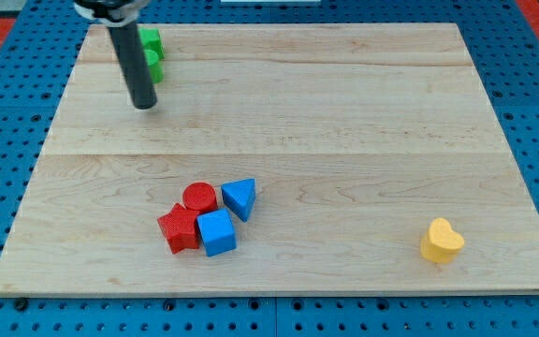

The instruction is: Move the green circle into the green star

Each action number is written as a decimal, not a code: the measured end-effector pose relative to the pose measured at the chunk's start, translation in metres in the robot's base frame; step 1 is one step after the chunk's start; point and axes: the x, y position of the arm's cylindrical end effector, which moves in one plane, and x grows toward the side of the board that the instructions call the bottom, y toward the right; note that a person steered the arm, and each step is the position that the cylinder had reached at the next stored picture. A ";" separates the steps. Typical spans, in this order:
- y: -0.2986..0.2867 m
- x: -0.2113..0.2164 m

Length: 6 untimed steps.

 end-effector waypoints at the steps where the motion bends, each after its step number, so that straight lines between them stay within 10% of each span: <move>1: -0.009 -0.032; 6: -0.011 -0.051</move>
